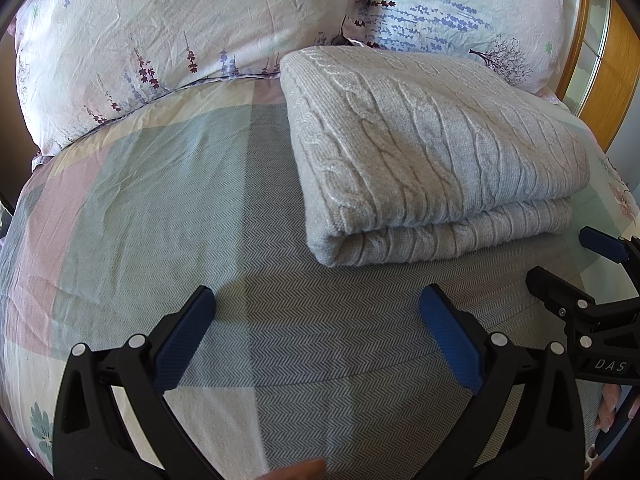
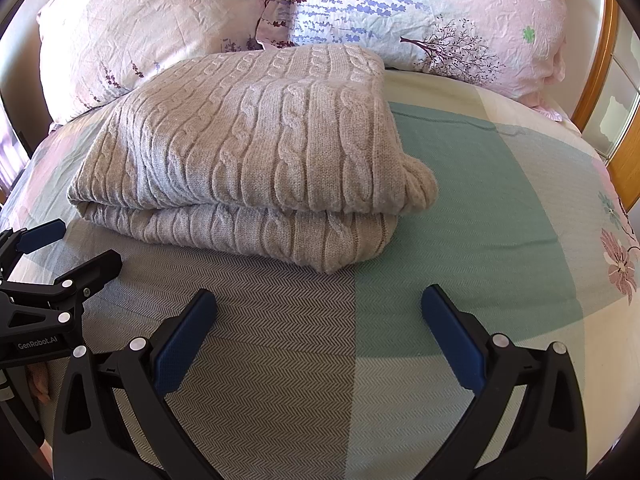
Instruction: Fold small clothes
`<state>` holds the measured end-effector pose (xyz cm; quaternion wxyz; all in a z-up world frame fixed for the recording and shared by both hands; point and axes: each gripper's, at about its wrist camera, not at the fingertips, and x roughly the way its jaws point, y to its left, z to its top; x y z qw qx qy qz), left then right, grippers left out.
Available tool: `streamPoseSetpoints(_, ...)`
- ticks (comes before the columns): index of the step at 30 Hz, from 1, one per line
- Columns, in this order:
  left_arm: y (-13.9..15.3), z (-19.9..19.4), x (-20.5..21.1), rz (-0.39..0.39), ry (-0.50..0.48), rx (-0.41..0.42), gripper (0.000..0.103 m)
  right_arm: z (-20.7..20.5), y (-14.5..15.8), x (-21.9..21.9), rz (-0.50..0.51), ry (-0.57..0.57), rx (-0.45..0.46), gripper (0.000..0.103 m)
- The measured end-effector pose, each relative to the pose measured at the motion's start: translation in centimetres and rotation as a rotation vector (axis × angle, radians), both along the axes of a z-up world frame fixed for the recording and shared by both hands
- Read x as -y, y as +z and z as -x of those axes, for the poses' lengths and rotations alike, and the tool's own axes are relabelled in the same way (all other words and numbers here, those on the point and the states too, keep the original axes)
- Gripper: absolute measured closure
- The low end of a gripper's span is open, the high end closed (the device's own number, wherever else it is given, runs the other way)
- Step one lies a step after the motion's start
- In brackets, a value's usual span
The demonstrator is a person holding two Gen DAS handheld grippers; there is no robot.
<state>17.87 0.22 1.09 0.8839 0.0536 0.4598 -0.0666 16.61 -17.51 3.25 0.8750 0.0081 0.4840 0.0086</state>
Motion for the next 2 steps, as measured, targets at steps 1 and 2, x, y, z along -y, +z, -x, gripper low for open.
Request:
streamPoseSetpoints(1, 0.0, -0.01, -0.01, 0.0, 0.0, 0.0, 0.002, 0.01, -0.01, 0.07, 0.0, 0.0, 0.0, 0.001)
streamPoseSetpoints(2, 0.0, -0.01, -0.01, 0.0, 0.0, 0.0, 0.002, 0.0, 0.0, 0.0, 0.0, 0.0, 0.0, 0.001)
